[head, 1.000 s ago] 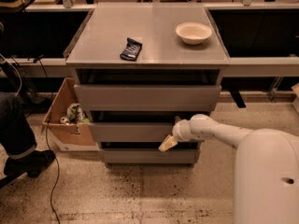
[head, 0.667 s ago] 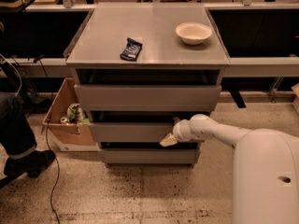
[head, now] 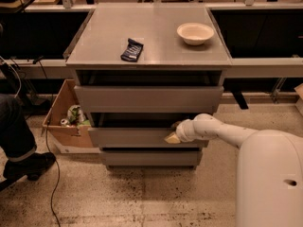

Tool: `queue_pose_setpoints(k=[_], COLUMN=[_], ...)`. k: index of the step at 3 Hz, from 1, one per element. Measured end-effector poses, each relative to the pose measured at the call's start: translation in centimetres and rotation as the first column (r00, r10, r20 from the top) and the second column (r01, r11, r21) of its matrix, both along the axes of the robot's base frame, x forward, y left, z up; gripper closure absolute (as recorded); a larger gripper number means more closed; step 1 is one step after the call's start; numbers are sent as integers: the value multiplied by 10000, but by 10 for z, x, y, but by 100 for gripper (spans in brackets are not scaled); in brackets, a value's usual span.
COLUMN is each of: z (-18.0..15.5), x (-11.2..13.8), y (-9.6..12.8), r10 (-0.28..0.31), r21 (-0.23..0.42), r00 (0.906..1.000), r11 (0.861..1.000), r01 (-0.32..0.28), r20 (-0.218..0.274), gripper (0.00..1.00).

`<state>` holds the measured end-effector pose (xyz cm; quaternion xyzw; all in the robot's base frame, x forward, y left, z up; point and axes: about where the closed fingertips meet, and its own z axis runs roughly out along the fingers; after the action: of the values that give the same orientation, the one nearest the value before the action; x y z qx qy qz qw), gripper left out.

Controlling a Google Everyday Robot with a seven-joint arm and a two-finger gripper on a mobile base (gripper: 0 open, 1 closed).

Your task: Open middle drawer

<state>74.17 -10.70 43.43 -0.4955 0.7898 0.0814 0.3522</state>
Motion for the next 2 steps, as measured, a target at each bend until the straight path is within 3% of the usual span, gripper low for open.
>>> queue_pose_setpoints(k=[1,2], z=[5,7], x=[0,-41], y=[0,-2], r10=[2,372], r21=[-1,55], r00=[10000,9982], r11=[10000,9993], r01=[-2,-370], r20=[0,-469], gripper=[22,1])
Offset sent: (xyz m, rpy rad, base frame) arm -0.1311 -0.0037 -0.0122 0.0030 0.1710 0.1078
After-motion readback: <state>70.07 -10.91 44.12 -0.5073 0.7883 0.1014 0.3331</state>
